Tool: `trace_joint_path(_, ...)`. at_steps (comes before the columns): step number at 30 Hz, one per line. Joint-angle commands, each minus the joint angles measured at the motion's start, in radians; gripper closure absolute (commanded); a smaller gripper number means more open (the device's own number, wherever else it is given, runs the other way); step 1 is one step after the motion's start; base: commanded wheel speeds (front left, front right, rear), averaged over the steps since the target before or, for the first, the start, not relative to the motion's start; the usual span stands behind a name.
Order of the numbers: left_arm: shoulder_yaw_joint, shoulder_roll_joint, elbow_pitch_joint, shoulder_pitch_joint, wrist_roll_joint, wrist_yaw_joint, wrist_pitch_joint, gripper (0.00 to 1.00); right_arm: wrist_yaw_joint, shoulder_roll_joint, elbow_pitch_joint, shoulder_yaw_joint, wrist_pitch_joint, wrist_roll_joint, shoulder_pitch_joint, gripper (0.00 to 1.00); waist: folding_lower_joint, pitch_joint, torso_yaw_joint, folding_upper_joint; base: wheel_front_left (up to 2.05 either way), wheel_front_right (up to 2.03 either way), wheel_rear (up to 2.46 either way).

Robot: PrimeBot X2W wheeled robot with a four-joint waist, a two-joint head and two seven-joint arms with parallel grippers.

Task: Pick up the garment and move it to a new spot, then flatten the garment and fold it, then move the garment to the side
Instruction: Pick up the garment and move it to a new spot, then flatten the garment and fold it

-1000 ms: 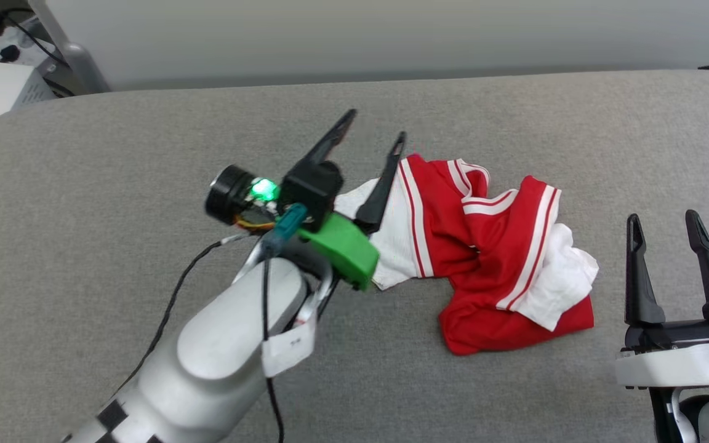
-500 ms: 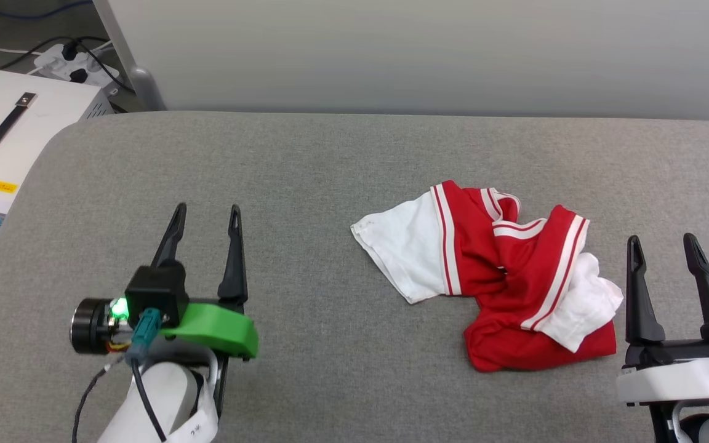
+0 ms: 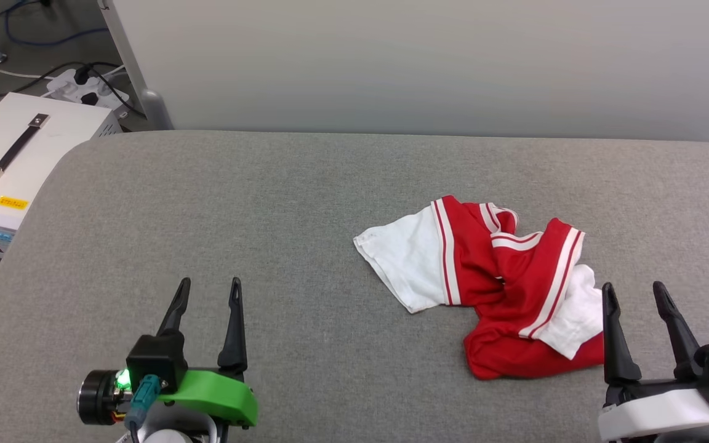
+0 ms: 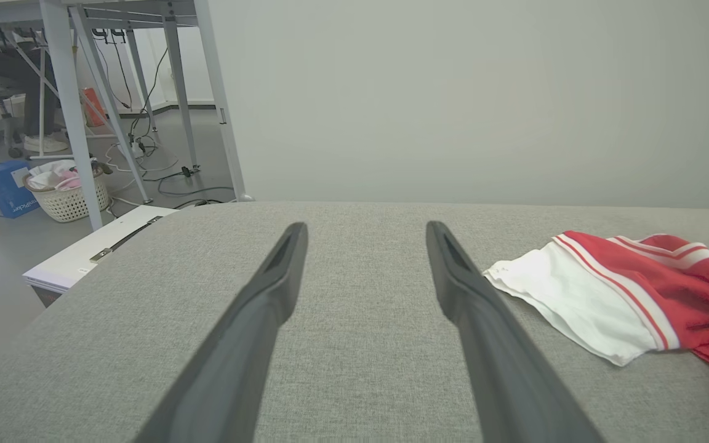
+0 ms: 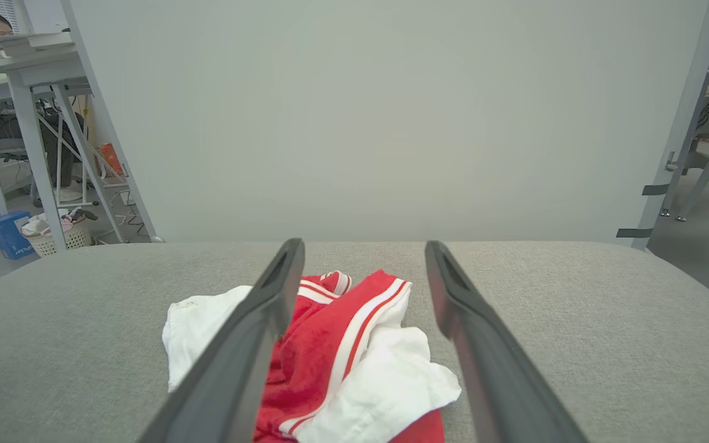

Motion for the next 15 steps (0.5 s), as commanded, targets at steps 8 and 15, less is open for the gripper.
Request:
trace_joint_path(8, 0.065, -0.049, 0.024, 0.052, 0.057, -0.058, -0.006, 0.0, -0.001, -0.001, 0.032, 0.02, -0.005, -0.002, 0.044, 0.0, 0.0, -0.015, 0.006, 0.0, 0.0, 0.0, 0.0)
trace_joint_path(15, 0.1, -0.072, 0.037, 0.067, 0.087, -0.087, -0.006, 0.0, -0.001, -0.001, 0.041, 0.028, -0.005, -0.006, 0.055, 0.0, 0.0, -0.016, 0.007, 0.0, 0.0, 0.0, 0.0)
